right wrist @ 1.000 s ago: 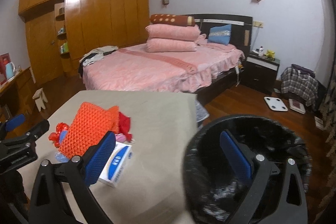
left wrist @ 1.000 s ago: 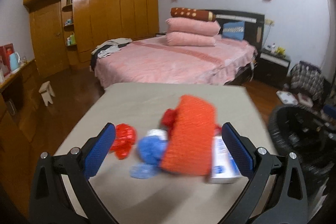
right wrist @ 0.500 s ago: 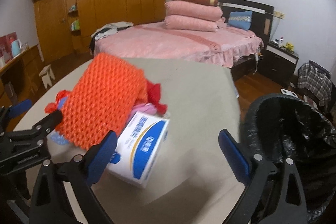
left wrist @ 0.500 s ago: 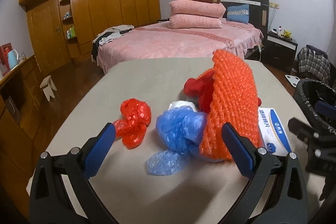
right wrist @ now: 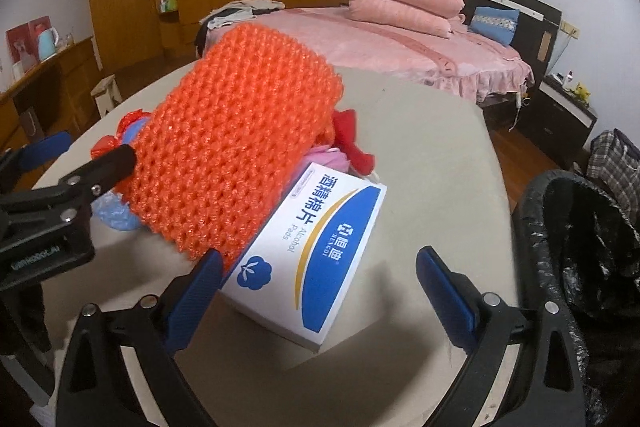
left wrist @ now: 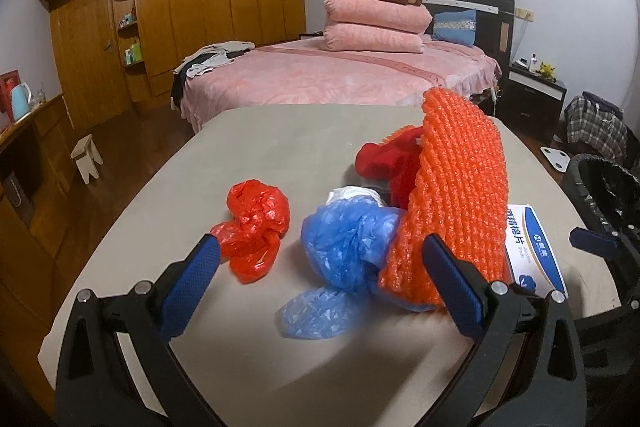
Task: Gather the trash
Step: 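Grasp the white-blue alcohol pads box with the right gripper while the left grasps the orange mesh pad, then carry both held items over the black-lined bin and open both grippers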
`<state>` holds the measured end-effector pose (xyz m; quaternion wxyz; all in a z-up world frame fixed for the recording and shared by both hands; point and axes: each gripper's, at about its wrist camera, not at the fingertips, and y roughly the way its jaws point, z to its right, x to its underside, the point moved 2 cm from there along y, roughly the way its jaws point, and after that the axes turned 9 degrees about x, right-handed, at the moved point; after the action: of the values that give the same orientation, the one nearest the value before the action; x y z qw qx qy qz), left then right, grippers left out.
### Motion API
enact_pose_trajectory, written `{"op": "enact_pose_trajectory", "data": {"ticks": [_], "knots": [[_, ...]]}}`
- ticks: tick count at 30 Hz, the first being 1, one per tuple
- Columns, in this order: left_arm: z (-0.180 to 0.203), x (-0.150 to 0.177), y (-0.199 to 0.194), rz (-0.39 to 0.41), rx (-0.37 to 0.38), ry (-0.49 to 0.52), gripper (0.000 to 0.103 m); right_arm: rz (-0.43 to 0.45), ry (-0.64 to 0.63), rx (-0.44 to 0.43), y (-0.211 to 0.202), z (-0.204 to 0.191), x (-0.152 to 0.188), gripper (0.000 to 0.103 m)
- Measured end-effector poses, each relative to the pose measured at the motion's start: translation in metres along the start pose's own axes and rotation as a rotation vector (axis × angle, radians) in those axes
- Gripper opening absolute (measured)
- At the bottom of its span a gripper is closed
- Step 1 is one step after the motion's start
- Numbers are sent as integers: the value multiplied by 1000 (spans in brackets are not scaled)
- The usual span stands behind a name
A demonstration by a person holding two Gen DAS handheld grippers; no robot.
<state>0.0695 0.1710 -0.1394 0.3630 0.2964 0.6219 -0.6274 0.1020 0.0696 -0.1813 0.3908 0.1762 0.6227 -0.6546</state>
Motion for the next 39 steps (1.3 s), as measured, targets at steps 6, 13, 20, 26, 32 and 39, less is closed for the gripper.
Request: {"op": "enact_pose_trajectory", "data": {"ticks": [6,13,20,26,32,39], "knots": [[6,-1,-4,32,24,18,98,-2,11,105,-3,28,3,94],[18,0,-8,54,52,46,98,-20,20,101,9,35,0,88],[23,0,-8,55,68,33,94,-103,17,1,36,36,-2,54],[44,2,-1,37,113,76,74,-94,81,13,38,54,-4,54],[56,4,4,11,180,112,34,-91,75,18,38,56,-2,54],[60,3,11,-5,209,111,13,-61,74,18,27,51,3,54]]}}
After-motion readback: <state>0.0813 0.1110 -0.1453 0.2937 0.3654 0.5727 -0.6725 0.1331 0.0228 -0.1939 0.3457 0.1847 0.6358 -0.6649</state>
